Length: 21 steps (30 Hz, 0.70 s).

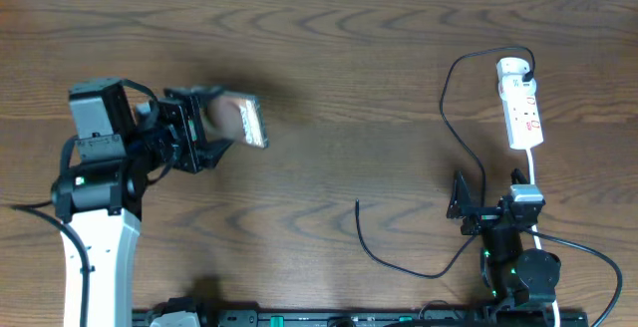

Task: Plug charger to phone and switch on socket
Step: 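Lift the phone with the left gripper and tilt it upright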

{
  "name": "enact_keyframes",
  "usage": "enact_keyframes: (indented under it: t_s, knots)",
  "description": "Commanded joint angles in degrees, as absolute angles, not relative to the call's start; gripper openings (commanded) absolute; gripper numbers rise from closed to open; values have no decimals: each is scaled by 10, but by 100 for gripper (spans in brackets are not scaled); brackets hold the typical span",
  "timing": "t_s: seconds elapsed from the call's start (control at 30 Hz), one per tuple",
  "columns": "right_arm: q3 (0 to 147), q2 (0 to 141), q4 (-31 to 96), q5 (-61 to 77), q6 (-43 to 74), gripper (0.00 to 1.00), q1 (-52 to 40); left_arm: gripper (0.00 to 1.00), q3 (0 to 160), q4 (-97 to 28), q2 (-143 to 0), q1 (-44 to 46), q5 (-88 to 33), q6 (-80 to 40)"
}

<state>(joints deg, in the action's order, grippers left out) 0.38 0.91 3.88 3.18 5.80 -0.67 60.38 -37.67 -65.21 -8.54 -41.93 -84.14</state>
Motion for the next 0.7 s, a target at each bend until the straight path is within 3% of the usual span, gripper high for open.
enact_keyframes:
  t_s: [0.0, 0.5, 0.67]
  knots:
    - [3, 7, 41, 13, 38, 99, -12, 7, 621, -425, -674, -88, -305, -749]
    - [3, 7, 40, -18, -3, 99, -12, 7, 621, -476, -722, -88, -215, -626]
    - [3, 7, -17, 25, 6, 99, -12, 7, 621, -478, -722, -88, -211, -626]
